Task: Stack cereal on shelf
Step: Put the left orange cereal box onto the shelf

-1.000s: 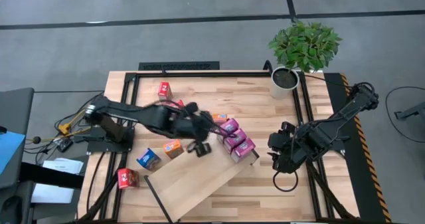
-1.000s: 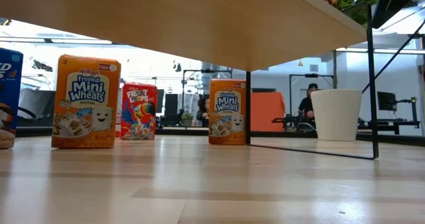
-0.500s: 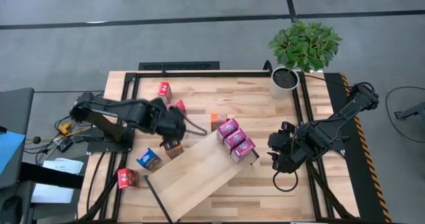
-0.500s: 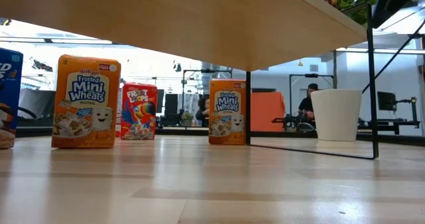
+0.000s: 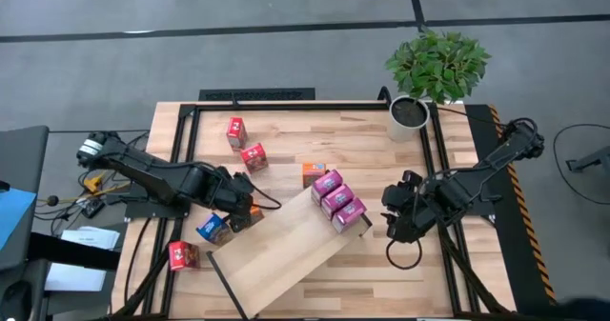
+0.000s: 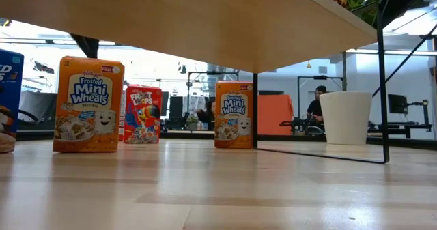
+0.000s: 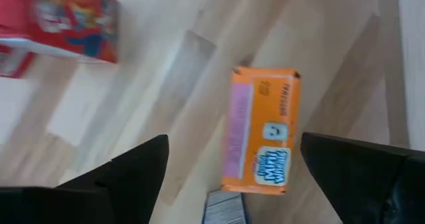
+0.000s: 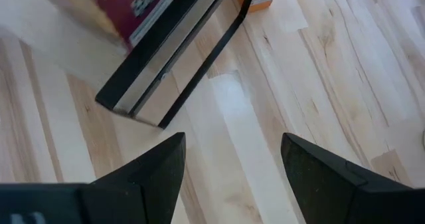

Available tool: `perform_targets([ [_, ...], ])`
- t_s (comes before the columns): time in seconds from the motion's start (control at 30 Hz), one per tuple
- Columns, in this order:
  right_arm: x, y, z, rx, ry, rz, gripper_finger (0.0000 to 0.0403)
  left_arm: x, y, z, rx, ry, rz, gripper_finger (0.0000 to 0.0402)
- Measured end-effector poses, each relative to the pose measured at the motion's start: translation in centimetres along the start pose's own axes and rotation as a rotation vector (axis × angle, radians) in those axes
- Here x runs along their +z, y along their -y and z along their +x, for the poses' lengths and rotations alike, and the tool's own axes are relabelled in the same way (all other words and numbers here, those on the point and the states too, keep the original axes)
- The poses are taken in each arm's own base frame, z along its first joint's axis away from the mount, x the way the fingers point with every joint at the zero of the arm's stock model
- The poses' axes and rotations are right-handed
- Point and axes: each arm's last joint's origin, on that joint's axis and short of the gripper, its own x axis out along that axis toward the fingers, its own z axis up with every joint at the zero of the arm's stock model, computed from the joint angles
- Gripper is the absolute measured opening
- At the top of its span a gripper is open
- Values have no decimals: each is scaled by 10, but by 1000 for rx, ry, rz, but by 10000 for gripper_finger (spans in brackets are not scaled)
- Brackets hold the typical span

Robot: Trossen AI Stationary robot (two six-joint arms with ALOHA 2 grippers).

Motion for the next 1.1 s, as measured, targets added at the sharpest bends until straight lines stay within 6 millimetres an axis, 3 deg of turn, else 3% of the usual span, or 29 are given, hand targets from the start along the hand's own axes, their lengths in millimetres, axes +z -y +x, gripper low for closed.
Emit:
perform_targets([
  [0.67, 0, 0, 0, -1, -1, -1, 274, -5, 12, 35, 20, -70, 118, 327],
  [1.1, 0, 0, 0, -3, -2, -3, 274, -4, 14, 37, 4, -76, 59, 185],
])
